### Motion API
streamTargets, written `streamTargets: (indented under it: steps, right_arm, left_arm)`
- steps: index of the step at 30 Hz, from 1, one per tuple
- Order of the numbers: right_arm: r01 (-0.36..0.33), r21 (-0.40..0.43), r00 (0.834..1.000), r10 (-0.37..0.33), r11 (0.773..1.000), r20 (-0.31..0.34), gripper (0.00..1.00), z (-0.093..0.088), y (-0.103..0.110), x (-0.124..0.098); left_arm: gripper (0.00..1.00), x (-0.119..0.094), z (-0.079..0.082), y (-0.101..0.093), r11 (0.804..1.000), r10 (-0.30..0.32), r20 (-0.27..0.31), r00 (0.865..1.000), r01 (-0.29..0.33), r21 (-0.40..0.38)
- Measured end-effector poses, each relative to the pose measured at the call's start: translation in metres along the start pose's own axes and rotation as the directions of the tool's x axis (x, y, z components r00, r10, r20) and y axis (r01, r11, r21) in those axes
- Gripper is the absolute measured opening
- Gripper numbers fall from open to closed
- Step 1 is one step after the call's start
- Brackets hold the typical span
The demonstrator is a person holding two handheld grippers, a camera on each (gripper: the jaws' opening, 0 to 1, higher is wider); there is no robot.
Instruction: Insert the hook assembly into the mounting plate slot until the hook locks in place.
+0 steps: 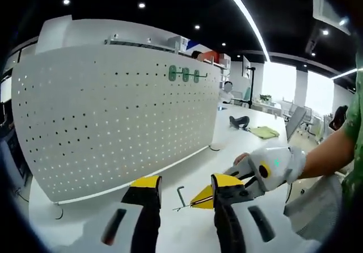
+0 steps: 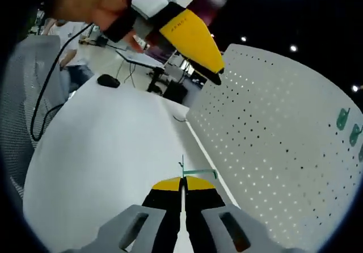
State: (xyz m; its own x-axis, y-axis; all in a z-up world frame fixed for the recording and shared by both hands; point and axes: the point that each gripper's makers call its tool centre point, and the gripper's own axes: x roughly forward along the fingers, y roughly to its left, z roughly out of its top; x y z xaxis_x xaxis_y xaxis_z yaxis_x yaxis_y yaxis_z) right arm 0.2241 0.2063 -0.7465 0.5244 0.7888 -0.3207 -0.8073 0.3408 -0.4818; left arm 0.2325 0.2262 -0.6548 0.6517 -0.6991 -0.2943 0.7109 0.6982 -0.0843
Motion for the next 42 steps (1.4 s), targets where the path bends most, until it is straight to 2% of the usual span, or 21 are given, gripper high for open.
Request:
streamTargets:
  steps: [4, 5, 6, 7, 9, 10, 13, 14, 15, 16, 20, 24, 26, 27, 31, 32, 34, 37, 39, 42]
  right_arm:
    - [-0.025, 0.015, 0.996, 0.024, 1.0, 0.08, 0.0, 0.02, 0.0, -0.009]
    - [-0.06, 0.037, 0.992, 0.056, 0.997, 0.115, 0.0, 0.027, 0.004, -0.011]
    - [-0.094, 0.058, 0.988, 0.086, 0.994, 0.128, 0.0, 0.029, 0.009, -0.013]
    - [-0.078, 0.042, 0.99, 0.072, 0.996, 0.122, 0.0, 0.028, 0.005, -0.014]
    - [-0.137, 0.072, 0.98, 0.125, 0.988, 0.156, 0.0, 0.033, 0.015, -0.017]
    - [-0.121, 0.055, 0.981, 0.111, 0.991, 0.156, 0.0, 0.034, 0.012, -0.019]
    - [-0.153, 0.034, 0.969, 0.143, 0.988, 0.204, 0.0, 0.047, 0.018, -0.025]
    - [-0.18, 0.039, 0.959, 0.167, 0.983, 0.229, 0.0, 0.055, 0.022, -0.029]
    - [-0.181, 0.026, 0.958, 0.17, 0.983, 0.23, 0.0, 0.056, 0.022, -0.03]
    - [-0.182, -0.014, 0.959, 0.181, 0.983, 0.22, 0.0, 0.059, 0.023, -0.031]
    - [-0.207, -0.044, 0.948, 0.211, 0.977, 0.237, 0.0, 0.07, 0.025, -0.035]
    - [-0.208, -0.038, 0.94, 0.21, 0.977, 0.27, 0.0, 0.082, 0.023, -0.037]
    - [-0.211, -0.041, 0.936, 0.214, 0.977, 0.279, 0.0, 0.084, 0.024, -0.037]
    - [-0.218, -0.04, 0.932, 0.22, 0.975, 0.286, 0.0, 0.087, 0.026, -0.038]
    - [-0.219, -0.055, 0.931, 0.225, 0.974, 0.288, 0.0, 0.089, 0.029, -0.037]
    - [-0.22, -0.054, 0.93, 0.226, 0.974, 0.291, 0.0, 0.089, 0.029, -0.037]
    - [-0.22, -0.055, 0.929, 0.226, 0.974, 0.293, 0.0, 0.09, 0.029, -0.037]
    - [-0.221, -0.063, 0.927, 0.23, 0.973, 0.295, 0.0, 0.09, 0.03, -0.037]
    - [-0.225, -0.064, 0.926, 0.234, 0.972, 0.297, 0.0, 0.091, 0.03, -0.038]
    - [-0.223, -0.058, 0.926, 0.231, 0.973, 0.298, 0.0, 0.091, 0.029, -0.037]
  left_arm:
    - [0.34, 0.0, -0.002, 0.002, 1.0, -0.014, -0.014, 1.0, 0.014, -0.019]
    - [0.34, 0.0, -0.003, 0.002, 1.0, -0.017, -0.015, 1.0, 0.016, -0.023]
    - [0.34, 0.0, -0.003, 0.003, 1.0, -0.017, -0.018, 1.0, 0.016, -0.026]
    - [0.34, -0.001, -0.004, 0.003, 0.999, -0.019, -0.022, 1.0, 0.018, -0.03]
    - [0.33, -0.001, -0.005, 0.002, 0.999, -0.027, -0.028, 0.999, 0.026, -0.035]
    - [0.33, -0.001, -0.005, 0.001, 0.999, -0.028, -0.03, 0.999, 0.027, -0.036]
    - [0.32, -0.001, -0.008, -0.002, 0.998, -0.047, -0.042, 0.998, 0.045, -0.04]
    - [0.31, -0.001, -0.009, -0.004, 0.997, -0.058, -0.049, 0.997, 0.056, -0.049]
    - [0.3, -0.001, -0.01, -0.005, 0.996, -0.068, -0.051, 0.996, 0.065, -0.06]
    - [0.29, -0.002, -0.011, -0.01, 0.992, -0.104, -0.053, 0.993, 0.1, -0.078]
    - [0.23, -0.005, -0.015, -0.018, 0.975, -0.181, -0.077, 0.98, 0.169, -0.141]
    - [0.24, -0.004, -0.021, -0.016, 0.975, -0.187, -0.105, 0.977, 0.172, -0.144]
    - [0.23, -0.005, -0.024, -0.016, 0.963, -0.212, -0.117, 0.97, 0.187, -0.194]
    - [0.22, -0.005, -0.024, -0.018, 0.951, -0.237, -0.11, 0.965, 0.207, -0.23]
    - [0.09, -0.008, -0.023, -0.025, 0.92, -0.301, -0.096, 0.949, 0.262, -0.291]
    - [0.09, -0.008, -0.024, -0.023, 0.923, -0.287, -0.099, 0.953, 0.247, -0.295]
    - [0.07, -0.008, -0.026, -0.023, 0.918, -0.293, -0.105, 0.95, 0.249, -0.307]
    - [0.06, -0.009, -0.024, -0.026, 0.884, -0.327, -0.08, 0.942, 0.275, -0.378]
    - [0.05, -0.009, -0.024, -0.026, 0.869, -0.342, -0.073, 0.937, 0.286, -0.404]
    - [0.04, -0.01, -0.02, -0.027, 0.862, -0.352, -0.052, 0.935, 0.301, -0.408]
